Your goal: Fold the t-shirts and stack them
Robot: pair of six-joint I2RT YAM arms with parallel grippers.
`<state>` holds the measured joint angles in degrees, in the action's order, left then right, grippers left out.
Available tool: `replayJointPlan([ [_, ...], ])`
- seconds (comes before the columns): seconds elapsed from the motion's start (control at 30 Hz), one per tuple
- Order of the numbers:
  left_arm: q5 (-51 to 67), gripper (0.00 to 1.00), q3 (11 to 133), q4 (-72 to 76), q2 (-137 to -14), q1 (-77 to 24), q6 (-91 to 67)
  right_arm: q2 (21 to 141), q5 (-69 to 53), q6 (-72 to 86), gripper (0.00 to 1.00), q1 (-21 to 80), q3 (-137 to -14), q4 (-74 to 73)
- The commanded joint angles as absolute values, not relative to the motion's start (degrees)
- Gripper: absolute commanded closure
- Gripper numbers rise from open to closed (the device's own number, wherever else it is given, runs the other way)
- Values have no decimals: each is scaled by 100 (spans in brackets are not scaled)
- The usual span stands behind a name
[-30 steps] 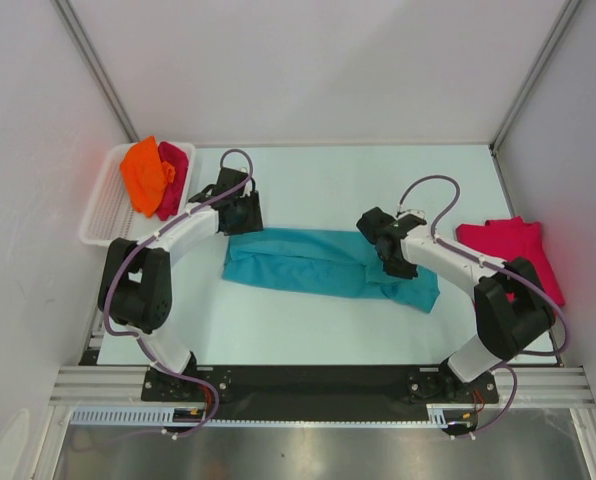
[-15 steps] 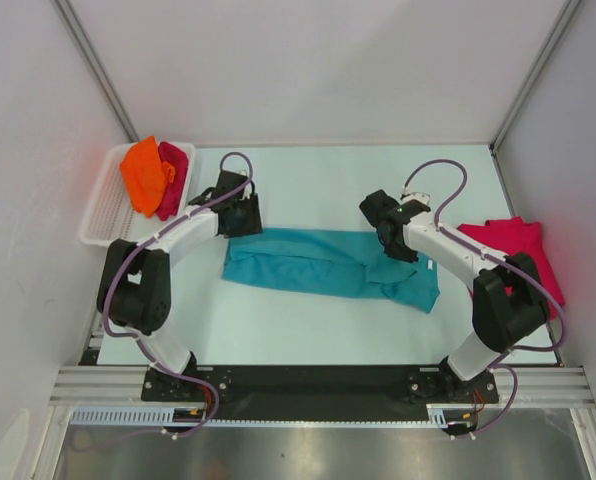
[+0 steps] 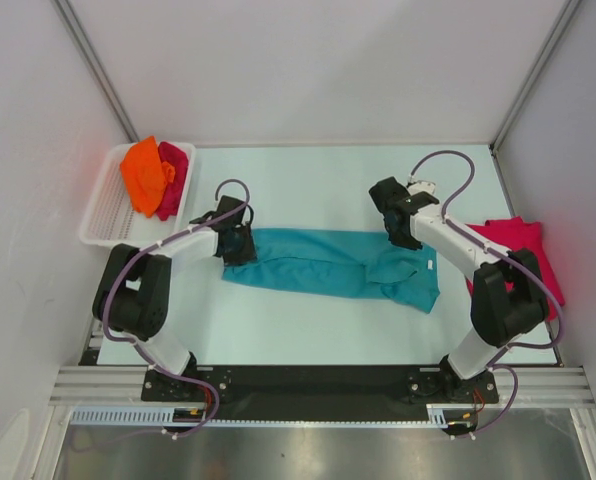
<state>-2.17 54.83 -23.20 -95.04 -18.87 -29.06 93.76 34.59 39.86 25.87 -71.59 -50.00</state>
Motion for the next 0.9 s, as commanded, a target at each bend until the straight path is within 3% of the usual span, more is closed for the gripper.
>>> replayJointPlan([
  [0.0,-246,59,5344,-2241,-9194,-1978,-3138,9395,3375,3788,83,2470,-7242,-4615],
  [0.13,-281,66,5326,-2250,-9237,-1995,-3173,9527,3287,3709,83,2347,-7418,-4518],
  [0.27,-281,93,5484,-2259,-9404,-2004,-3164,9659,3226,3700,83,2338,-7567,-4509],
  [0.37,-465,100,5625,-2355,-9483,-1995,-3217,9668,3225,3718,83,2338,-7559,-4518],
  [0.87,-1213,100,5677,-3146,-9431,-1424,-3744,9466,3041,3779,83,2487,-7277,-4685],
])
